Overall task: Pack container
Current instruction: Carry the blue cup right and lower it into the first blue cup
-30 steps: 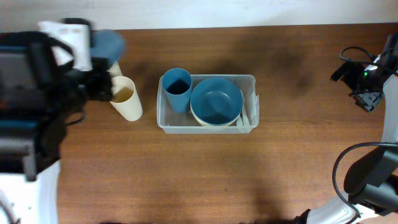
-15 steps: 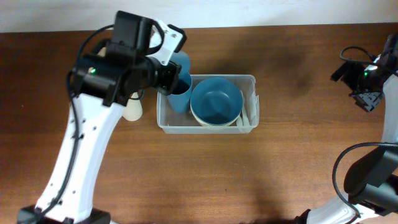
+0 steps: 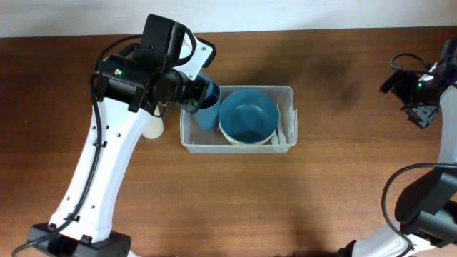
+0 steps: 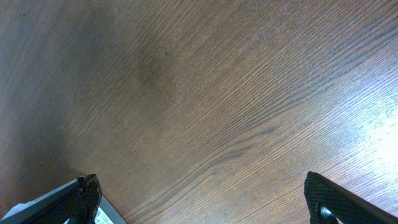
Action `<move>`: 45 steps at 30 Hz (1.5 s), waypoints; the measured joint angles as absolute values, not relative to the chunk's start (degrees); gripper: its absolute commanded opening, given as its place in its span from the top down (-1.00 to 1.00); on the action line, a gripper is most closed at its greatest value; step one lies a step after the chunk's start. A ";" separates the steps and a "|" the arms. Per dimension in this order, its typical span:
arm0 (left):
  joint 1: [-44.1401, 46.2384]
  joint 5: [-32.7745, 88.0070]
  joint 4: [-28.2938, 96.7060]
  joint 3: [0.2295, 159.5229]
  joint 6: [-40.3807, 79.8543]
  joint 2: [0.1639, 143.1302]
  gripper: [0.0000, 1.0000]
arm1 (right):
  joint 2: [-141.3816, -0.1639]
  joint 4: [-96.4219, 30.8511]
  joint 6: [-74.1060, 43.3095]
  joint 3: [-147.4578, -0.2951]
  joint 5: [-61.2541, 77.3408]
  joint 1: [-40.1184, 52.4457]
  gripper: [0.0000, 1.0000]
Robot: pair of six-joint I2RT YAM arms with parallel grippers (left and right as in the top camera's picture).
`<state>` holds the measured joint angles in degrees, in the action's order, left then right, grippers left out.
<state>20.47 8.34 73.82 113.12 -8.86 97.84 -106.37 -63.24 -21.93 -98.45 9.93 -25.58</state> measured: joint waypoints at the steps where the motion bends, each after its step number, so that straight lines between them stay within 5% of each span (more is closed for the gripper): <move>1: 20.47 8.34 74.08 113.12 -8.86 97.84 0.97 | -106.37 -63.24 -21.96 -98.45 9.93 -25.58 -0.98; 18: 24.32 7.20 74.83 113.12 -8.88 100.86 0.96 | -106.37 -63.24 -21.98 -98.45 9.93 -25.58 -0.98; 22: 24.32 4.84 75.00 113.12 -8.78 102.19 0.80 | -106.37 -63.24 -22.02 -98.45 9.93 -25.58 -0.98; 29: 24.32 1.37 73.84 113.12 -8.32 102.24 0.11 | -106.37 -63.24 -22.06 -98.45 9.93 -25.58 -0.98; 45: 18.31 -2.48 80.97 119.85 1.85 102.32 0.06 | -106.37 -63.24 -22.04 -98.45 9.93 -25.58 -0.98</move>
